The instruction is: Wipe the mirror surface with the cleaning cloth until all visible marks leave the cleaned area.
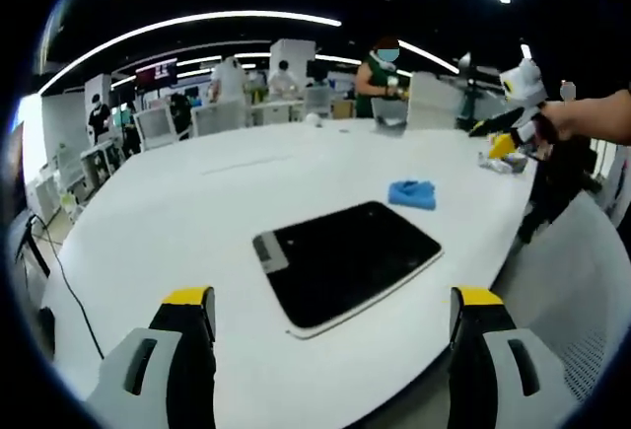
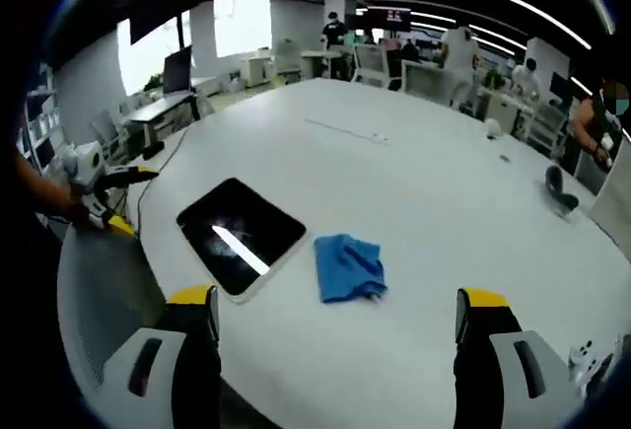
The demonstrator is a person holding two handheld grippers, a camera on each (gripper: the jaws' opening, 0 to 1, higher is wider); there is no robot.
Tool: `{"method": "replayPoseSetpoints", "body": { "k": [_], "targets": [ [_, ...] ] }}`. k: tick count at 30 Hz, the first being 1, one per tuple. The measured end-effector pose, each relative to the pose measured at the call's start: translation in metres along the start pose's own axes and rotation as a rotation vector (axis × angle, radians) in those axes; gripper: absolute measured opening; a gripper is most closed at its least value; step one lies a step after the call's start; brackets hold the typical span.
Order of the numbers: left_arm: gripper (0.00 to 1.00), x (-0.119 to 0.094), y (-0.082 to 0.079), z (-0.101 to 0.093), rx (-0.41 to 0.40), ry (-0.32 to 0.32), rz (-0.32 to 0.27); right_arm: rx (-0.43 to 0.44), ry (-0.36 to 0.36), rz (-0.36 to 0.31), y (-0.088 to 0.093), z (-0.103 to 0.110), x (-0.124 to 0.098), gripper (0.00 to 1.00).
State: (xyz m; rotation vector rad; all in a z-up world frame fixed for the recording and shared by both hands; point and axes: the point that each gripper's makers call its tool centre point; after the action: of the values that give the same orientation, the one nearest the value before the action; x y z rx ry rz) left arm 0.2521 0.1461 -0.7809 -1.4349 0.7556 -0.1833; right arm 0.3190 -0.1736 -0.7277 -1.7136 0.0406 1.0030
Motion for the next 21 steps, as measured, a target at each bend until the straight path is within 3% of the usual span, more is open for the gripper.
{"method": "replayPoseSetpoints", "body": {
  "k": [2, 4, 9, 13, 18, 21],
  "targets": [
    [1.0, 0.0, 0.003, -0.003, 0.035, 0.008, 0.023, -0.048, 0.008, 0.025, -0.006, -0.004, 0.004, 1.0],
    [1.0, -0.001, 0.001, -0.002, 0.034, 0.006, 0.01, -0.041, -0.002, 0.068, -0.007, -0.003, 0.008, 1.0],
    [1.0, -0.003, 0.001, 0.0, 0.016, -0.01, 0.004, -0.054, -0.117, 0.176, -0.017, 0.01, 0.016, 1.0],
    [1.0, 0.0, -0.003, 0.001, -0.017, -0.007, -0.008, -0.145, -0.117, 0.187, -0.038, 0.004, 0.024, 1.0],
    [1.0, -0.001, -0.001, 0.0, -0.038, -0.007, -0.009, -0.156, -0.104, 0.206, -0.055, -0.007, 0.036, 0.93],
    [1.0, -0.001, -0.003, -0.003, -0.032, 0.007, -0.015, -0.159, -0.145, 0.267, -0.057, -0.007, 0.037, 0.99]
  ]
}}
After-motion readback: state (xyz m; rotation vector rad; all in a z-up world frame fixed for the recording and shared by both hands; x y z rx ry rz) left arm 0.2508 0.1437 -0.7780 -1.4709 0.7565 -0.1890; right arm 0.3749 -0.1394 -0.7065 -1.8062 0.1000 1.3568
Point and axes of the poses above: the point that each gripper's makers call its tool centre point, and the gripper's own axes: x roughly forward along the fingers, z roughly to its left, y roughly out of its underside, and after that the axes turned 7 degrees about -z, right-handed
